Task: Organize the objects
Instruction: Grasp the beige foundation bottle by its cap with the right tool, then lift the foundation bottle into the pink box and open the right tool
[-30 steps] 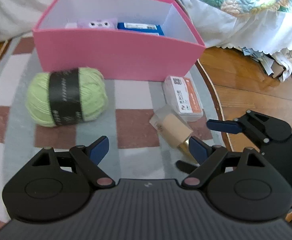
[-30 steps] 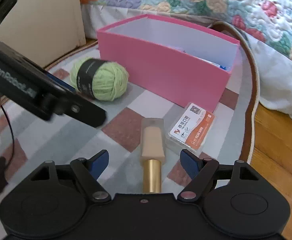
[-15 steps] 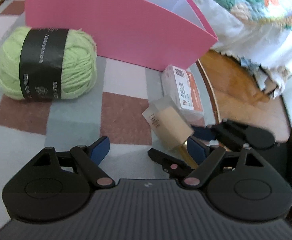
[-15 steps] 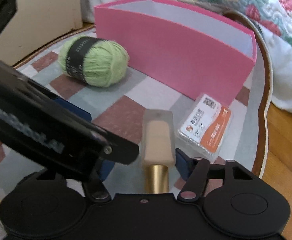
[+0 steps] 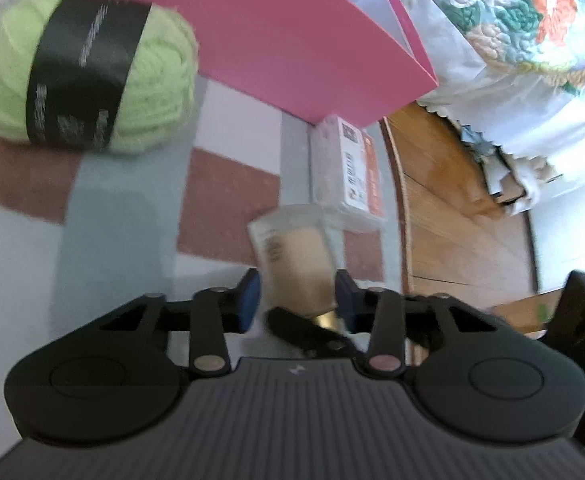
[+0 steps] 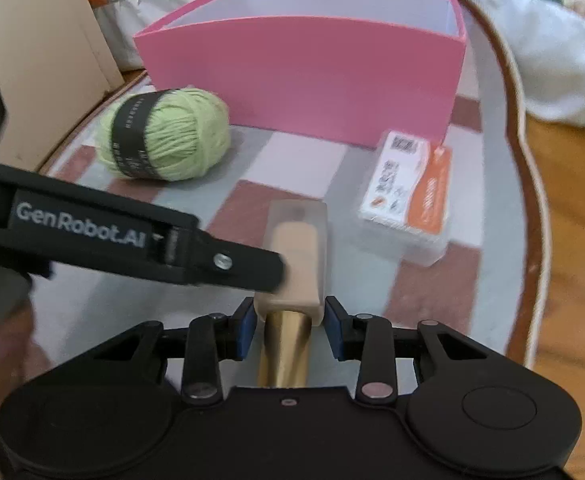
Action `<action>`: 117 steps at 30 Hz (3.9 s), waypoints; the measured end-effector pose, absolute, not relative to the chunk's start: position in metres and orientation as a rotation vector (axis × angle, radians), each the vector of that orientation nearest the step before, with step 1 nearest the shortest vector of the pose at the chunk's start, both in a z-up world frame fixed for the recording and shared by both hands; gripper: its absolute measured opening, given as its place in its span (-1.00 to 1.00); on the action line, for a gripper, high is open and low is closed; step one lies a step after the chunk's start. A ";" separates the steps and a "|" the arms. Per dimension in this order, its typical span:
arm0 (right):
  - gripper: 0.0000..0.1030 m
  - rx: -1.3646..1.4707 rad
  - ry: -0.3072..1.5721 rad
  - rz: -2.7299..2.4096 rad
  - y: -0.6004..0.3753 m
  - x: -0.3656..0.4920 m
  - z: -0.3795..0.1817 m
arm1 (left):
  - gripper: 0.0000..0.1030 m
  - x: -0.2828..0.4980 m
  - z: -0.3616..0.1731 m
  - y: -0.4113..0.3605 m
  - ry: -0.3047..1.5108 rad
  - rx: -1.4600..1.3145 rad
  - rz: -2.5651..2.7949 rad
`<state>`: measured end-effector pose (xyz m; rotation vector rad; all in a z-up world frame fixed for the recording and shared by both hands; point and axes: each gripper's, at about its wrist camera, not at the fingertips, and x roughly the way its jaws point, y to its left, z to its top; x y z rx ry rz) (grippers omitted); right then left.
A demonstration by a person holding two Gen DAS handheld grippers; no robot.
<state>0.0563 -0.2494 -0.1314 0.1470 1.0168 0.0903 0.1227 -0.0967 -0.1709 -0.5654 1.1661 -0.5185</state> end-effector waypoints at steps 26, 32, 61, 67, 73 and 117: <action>-0.17 0.376 1.062 0.081 -0.250 0.056 -0.139 | -0.01 0.112 -0.169 -0.103 1.184 -0.427 -0.505; -0.18 0.506 1.068 0.091 -0.258 0.048 -0.143 | -0.03 0.109 -0.169 -0.106 1.171 -0.392 -0.509; -0.18 0.322 1.171 0.223 -0.232 0.030 -0.023 | -0.15 0.081 -0.022 -0.103 1.172 -0.301 -0.509; -0.18 0.254 1.071 0.229 -0.231 0.044 0.033 | -0.15 0.095 0.033 -0.096 1.050 -0.275 -0.488; -0.18 0.194 0.997 0.257 -0.232 0.080 0.075 | -0.14 0.132 0.070 -0.081 0.978 -0.305 -0.436; -0.20 0.291 1.072 0.125 -0.294 0.301 -0.103 | -0.17 0.362 -0.132 -0.112 1.156 -0.317 -0.383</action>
